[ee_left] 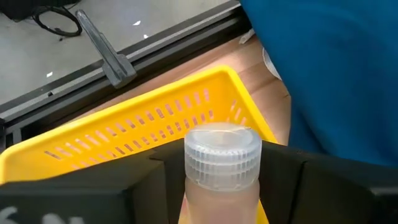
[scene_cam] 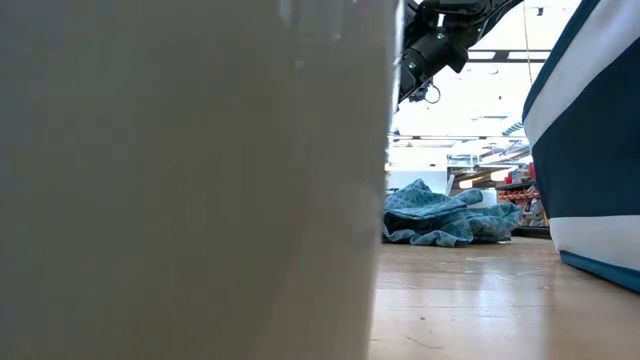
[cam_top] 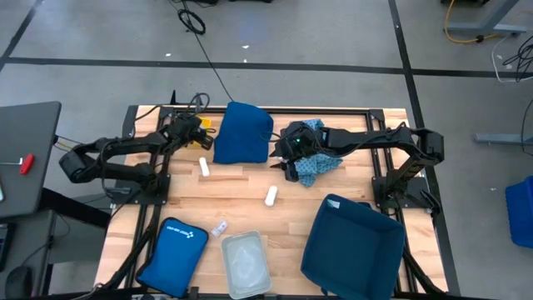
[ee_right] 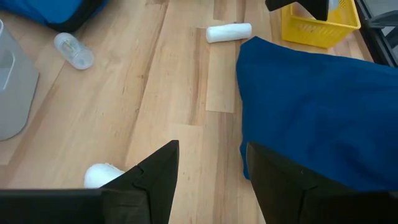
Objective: Pick & place medical supplies in basket/bin
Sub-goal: Put the right white pill bottle into the yellow bin, then put the white pill bottle into the yellow bin
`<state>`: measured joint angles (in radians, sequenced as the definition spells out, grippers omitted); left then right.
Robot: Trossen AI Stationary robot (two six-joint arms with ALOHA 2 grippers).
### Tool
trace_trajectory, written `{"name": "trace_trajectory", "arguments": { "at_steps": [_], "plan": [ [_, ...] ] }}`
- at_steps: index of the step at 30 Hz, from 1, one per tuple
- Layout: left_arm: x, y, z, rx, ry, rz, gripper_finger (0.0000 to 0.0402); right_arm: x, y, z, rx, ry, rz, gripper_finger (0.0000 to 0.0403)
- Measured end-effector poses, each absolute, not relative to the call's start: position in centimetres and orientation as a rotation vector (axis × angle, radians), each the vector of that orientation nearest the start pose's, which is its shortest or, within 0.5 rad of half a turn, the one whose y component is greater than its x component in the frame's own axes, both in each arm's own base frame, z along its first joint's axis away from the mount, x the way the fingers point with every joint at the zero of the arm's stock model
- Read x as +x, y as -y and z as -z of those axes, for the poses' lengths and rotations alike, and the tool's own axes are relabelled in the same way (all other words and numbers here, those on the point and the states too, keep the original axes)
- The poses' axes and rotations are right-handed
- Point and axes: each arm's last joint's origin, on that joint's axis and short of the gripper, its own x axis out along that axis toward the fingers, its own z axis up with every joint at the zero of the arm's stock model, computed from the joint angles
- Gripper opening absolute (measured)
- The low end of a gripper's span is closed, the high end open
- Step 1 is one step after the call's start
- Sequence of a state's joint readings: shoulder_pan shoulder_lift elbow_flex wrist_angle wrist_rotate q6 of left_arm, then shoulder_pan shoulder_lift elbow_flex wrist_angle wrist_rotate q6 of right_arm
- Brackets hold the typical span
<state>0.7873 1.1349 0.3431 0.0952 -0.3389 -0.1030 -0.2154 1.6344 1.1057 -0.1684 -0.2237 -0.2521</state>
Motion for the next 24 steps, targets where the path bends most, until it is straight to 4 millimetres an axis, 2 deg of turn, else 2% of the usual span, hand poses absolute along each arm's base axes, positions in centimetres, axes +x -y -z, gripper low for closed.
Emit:
{"name": "trace_trajectory", "arguments": {
  "at_steps": [6, 10, 14, 24],
  "plan": [
    [13.2, -14.6, -15.0, -0.239, -0.668, -1.11, 0.0239, 34.5, 6.9, -23.4, -0.09, -0.674, -0.093, 0.0194],
    [13.2, -14.6, -15.1, -0.227, -0.66, -1.109, 0.0275, 34.5, 6.9, -23.4, -0.088, -0.673, -0.098, 0.0194],
    [13.6, -14.8, -15.5, -0.195, -0.606, -1.089, 0.0285, 34.5, 6.8, -23.4, -0.084, -0.67, -0.112, 0.0194],
    [15.0, -14.3, -16.7, -0.145, -0.475, -0.946, 0.0273, 34.6, 6.4, -23.4, -0.097, -0.664, -0.152, 0.0194]
  ]
}}
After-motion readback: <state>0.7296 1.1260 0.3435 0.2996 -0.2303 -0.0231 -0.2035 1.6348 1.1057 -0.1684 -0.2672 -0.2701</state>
